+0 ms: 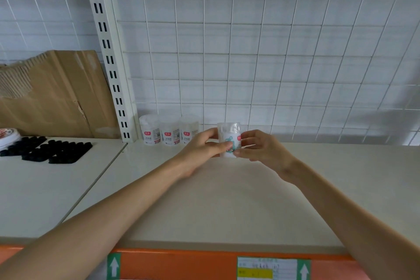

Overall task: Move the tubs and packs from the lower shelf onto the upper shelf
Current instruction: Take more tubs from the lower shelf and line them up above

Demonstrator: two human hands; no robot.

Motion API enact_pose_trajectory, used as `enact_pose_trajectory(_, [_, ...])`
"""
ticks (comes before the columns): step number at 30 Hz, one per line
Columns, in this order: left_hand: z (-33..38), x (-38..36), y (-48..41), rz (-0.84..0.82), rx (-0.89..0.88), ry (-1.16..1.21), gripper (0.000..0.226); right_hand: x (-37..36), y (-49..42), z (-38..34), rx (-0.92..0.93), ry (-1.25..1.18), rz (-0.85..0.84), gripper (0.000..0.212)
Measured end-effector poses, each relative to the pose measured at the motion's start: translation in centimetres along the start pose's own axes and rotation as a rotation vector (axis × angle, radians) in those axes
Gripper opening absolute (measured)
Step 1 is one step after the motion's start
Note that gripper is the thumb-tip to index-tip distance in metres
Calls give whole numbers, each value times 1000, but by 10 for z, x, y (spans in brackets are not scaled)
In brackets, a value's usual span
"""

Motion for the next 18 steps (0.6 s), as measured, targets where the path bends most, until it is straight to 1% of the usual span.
enact_pose_trajectory(2, [3, 2, 1, -35, 0, 0, 34, -1, 1, -2, -8, 20, -31, 38])
enact_pose_trajectory(5, [5, 6, 3, -48, 14, 6, 42, 0, 2, -1, -2, 18, -67, 43])
enact_pose_trajectory(7, [6, 10, 3, -44, 10, 25, 44, -2, 1, -1, 5, -3, -57, 45])
enact_pose_trajectory(12, [8, 19, 7, -51, -2, 45, 38, -15, 0, -5, 41, -86, -3, 50])
enact_pose_trajectory(18, [27, 19, 14, -37, -47, -202, 39, -20, 8, -19, 62, -137, 24, 49])
Point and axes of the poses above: each hand's wrist, its own y-axis away from the middle knuckle, its own x-axis out of the back of the hand, z = x × y, the point moved 1 cm from there along -y, towards the middle knuckle, and after that the axes turned 2 degrees about y, right-handed, at the moved point
